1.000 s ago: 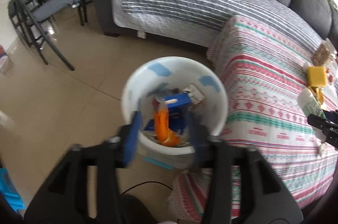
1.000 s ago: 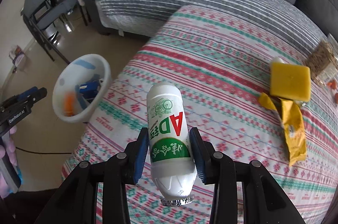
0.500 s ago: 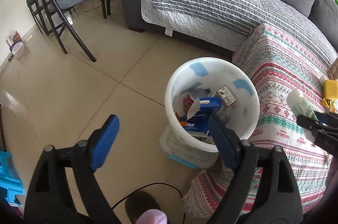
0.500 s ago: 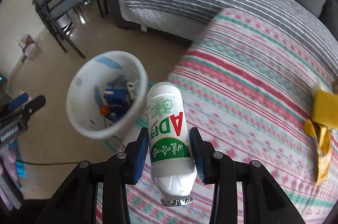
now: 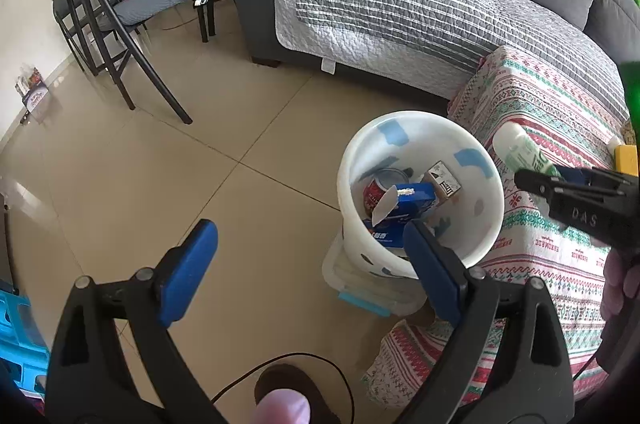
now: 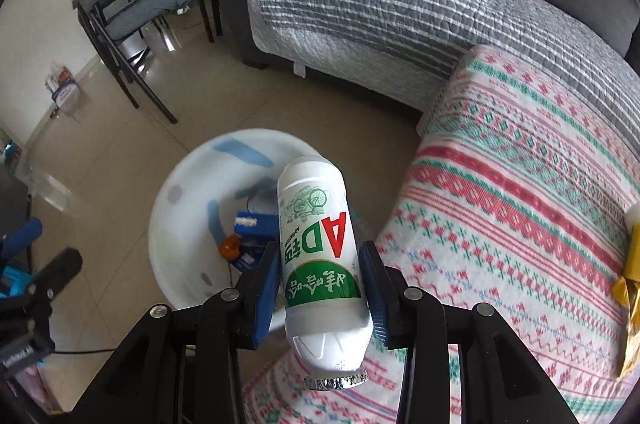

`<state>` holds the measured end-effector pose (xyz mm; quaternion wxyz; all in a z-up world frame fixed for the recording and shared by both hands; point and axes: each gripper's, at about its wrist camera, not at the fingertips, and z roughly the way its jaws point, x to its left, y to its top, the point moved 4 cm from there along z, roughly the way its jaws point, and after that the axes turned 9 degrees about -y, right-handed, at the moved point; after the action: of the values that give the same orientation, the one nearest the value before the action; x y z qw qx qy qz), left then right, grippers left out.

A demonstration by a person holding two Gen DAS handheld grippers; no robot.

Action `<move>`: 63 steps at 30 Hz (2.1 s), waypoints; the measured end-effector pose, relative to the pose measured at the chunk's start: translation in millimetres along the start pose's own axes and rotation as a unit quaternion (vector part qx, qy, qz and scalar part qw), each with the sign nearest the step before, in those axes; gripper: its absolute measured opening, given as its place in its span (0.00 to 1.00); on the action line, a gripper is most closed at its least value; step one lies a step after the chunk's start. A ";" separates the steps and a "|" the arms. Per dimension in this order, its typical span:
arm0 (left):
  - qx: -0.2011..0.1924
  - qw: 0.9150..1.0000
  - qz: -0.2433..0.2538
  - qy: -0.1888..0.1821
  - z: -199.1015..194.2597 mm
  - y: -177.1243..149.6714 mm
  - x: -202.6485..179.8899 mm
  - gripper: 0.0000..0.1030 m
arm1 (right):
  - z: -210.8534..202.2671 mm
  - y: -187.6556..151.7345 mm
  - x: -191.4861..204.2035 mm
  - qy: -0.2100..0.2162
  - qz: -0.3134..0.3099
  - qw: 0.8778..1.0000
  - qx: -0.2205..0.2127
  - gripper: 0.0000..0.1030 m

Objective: Collect trash
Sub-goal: 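Open the left gripper to drop the peel in the wastebasket while the right drops the bottle, then move both grippers back over the table toward the white tissue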

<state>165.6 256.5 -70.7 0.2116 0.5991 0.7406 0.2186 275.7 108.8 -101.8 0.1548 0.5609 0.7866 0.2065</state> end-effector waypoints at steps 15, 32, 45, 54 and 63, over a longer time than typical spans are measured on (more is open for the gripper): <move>-0.001 1.000 -0.015 -0.008 -4.3 -1.1 5.4 0.91 | -32.2 5.0 -21.3 -0.013 -0.002 0.999 -0.042 0.83; 0.016 0.998 0.022 -0.051 -11.6 -10.2 -59.4 0.91 | -103.5 -82.0 -150.7 -0.077 0.042 0.996 -0.026 0.85; 0.029 0.993 0.081 -0.083 -17.0 -20.6 -132.3 0.98 | -111.7 -174.1 -251.1 -0.120 0.110 0.986 0.046 0.87; 0.051 0.987 0.110 -0.103 -11.6 -37.6 -168.6 0.98 | -80.2 -230.1 -268.6 -0.112 0.124 0.980 0.104 0.87; 0.068 0.986 0.115 -0.098 -6.6 -49.2 -172.2 0.98 | -80.1 -247.0 -255.8 -0.143 0.097 0.984 0.034 1.00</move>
<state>155.9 78.1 -84.9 0.2156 0.7118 0.6556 0.1307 118.1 -216.0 -152.4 0.2254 0.6636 0.7046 0.1113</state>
